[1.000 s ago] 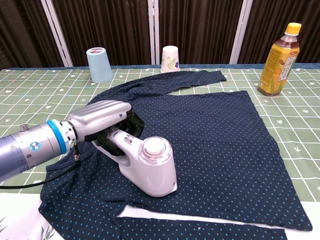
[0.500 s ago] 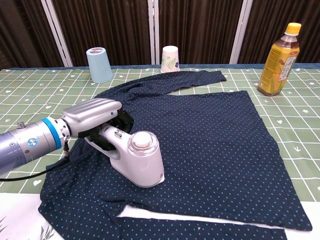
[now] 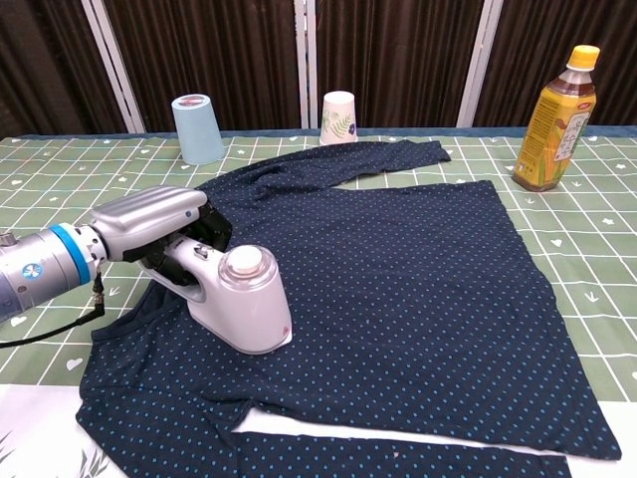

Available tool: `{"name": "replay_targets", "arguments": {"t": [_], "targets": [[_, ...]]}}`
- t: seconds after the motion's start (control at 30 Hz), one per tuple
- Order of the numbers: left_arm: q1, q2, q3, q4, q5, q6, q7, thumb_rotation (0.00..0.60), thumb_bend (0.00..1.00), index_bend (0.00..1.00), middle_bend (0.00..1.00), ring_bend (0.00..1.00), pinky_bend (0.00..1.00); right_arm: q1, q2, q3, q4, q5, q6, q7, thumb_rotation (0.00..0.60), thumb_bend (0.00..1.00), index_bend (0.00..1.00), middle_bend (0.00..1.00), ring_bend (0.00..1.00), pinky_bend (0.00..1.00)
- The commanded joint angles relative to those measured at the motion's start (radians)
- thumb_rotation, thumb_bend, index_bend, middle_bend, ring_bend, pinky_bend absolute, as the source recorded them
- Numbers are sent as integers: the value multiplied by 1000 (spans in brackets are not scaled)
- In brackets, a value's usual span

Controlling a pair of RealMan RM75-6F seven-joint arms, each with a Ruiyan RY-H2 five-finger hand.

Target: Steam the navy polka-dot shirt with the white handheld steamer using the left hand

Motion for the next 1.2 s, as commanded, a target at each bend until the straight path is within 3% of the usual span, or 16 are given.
{"name": "replay_targets", "arguments": {"t": [0.03, 0.9, 1.2], "targets": [[1, 3, 3, 2, 4, 2, -3, 600, 571, 1000, 895, 778, 997, 0, 0, 0, -1, 0, 0, 0, 600, 0, 0, 0, 0, 0], [-22, -40, 18, -141, 47, -4, 73, 600, 570, 1000, 895, 778, 997, -2, 3, -1, -1, -1, 1, 4, 600, 0, 0, 0, 0, 0], [-18, -40, 12, -131, 27, -17, 100, 600, 570, 1000, 895, 778, 997, -2, 5, -2, 1, 0, 0, 9, 600, 0, 0, 0, 0, 0]]}}
